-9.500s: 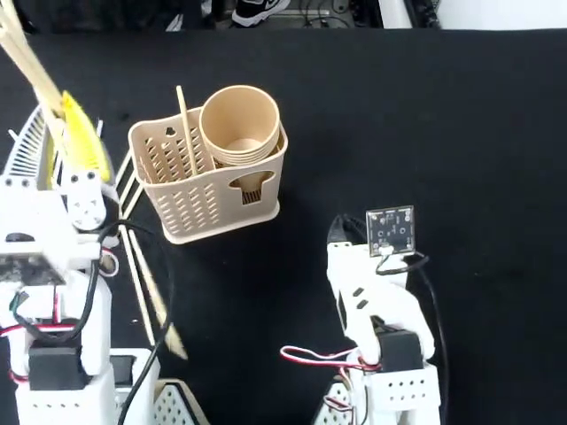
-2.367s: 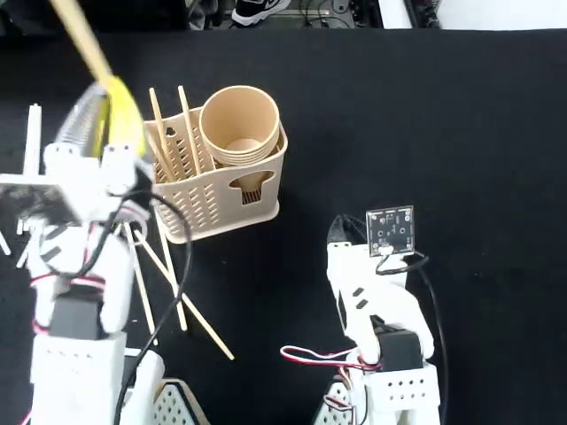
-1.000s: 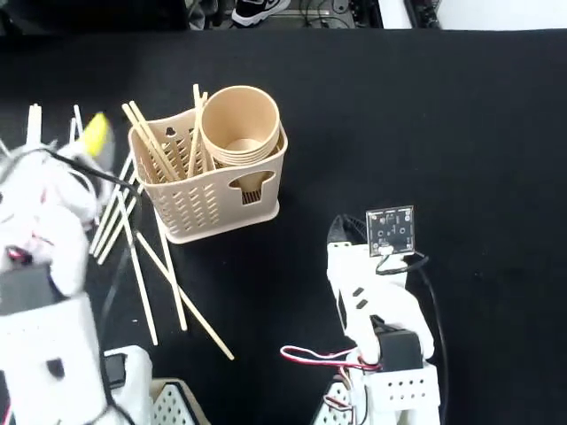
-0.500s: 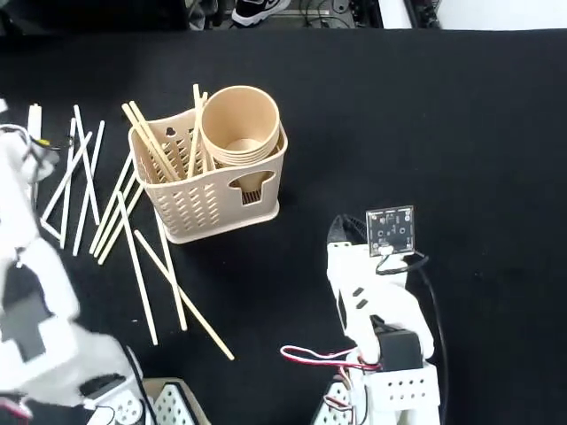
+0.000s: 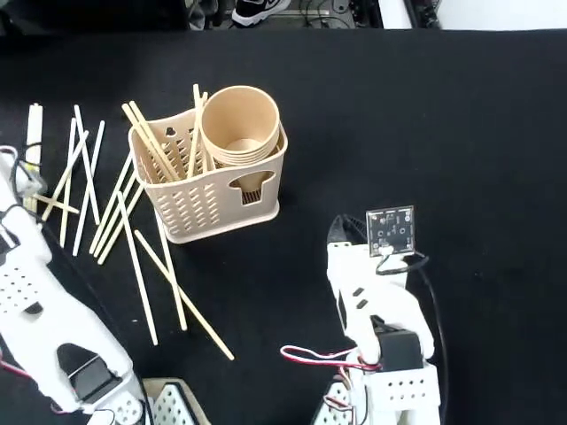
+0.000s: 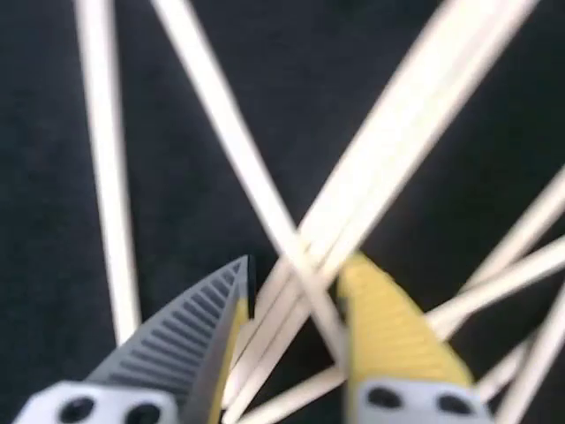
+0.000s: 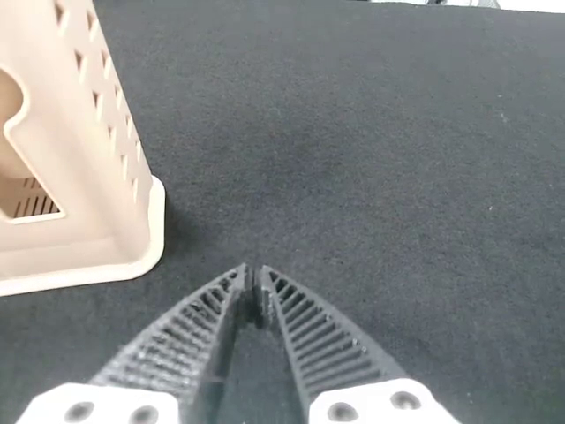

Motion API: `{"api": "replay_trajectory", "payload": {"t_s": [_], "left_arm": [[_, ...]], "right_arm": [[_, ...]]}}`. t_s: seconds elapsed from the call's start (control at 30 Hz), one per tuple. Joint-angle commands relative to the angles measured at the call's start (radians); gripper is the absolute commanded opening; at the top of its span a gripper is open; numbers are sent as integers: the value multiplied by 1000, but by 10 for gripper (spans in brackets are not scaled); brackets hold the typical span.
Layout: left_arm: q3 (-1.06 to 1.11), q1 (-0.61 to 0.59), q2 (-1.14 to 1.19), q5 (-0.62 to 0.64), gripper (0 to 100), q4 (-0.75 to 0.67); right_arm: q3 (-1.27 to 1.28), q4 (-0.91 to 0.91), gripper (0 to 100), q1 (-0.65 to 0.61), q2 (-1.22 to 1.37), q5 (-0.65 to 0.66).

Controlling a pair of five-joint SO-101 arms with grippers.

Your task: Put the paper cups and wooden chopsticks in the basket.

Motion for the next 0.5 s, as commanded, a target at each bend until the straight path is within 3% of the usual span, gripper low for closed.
{"api": "replay_trajectory", "payload": {"t_s": [0.0, 0.2, 0.47], "left_arm": [[-33, 13, 17, -6, 26, 86], [-108, 48, 15, 0, 29, 204], [-469, 68, -8, 2, 29, 569]], "right_arm": [[-4, 2, 19, 11, -73, 11], [-4, 2, 19, 11, -73, 11], [-4, 2, 19, 11, -73, 11]]}}
